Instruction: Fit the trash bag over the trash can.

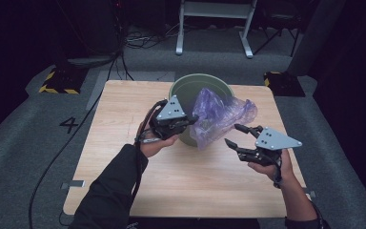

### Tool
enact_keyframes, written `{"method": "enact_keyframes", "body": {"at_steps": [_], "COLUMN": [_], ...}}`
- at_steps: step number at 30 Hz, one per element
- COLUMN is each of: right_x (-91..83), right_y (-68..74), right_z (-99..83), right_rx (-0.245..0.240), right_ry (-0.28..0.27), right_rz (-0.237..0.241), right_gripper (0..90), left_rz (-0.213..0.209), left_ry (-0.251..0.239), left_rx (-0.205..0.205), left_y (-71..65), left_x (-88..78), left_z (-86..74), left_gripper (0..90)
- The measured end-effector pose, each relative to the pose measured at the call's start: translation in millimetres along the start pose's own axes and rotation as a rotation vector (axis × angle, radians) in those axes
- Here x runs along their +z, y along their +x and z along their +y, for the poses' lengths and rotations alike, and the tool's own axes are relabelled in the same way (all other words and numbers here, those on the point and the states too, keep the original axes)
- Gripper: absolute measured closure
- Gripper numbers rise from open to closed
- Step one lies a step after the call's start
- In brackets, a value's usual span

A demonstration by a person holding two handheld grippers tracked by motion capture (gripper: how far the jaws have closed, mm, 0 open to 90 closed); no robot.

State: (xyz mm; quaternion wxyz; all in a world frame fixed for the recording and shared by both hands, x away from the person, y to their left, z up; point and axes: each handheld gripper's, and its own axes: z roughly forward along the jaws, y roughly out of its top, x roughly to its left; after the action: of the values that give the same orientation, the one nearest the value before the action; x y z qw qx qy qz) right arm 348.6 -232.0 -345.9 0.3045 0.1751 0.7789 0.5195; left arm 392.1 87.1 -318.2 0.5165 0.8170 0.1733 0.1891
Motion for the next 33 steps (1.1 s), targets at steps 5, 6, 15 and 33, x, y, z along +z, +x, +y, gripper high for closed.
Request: {"method": "enact_keyframes", "body": {"at_steps": [5, 6, 15, 33], "right_x": [-9.6, -9.6, -3.0, 21.2], "right_y": [-22.6, -22.6, -48.7, -45.3], "right_z": [-5.0, -5.0, -4.0, 4.3], "right_rx": [0.062, 0.062, 0.244, 0.242], "right_ry": [-0.019, -0.019, -0.080, -0.018], "right_rz": [-0.133, -0.133, -0.088, 0.008], "right_gripper": [35.4, 35.4, 24.0, 88.3], "left_rz": [0.049, 0.049, 0.088, 0.164], "left_ry": [-0.011, -0.011, -0.005, 0.046], "left_rx": [-0.043, -0.043, -0.099, -0.089], "left_y": [13.5, 13.5, 29.7, 43.7], "left_x": [-9.5, -9.5, -10.0, -0.6], "left_z": [-21.6, -21.6, -43.8, -54.6], "left_gripper": [89.4, 89.4, 89.4, 89.4]}}
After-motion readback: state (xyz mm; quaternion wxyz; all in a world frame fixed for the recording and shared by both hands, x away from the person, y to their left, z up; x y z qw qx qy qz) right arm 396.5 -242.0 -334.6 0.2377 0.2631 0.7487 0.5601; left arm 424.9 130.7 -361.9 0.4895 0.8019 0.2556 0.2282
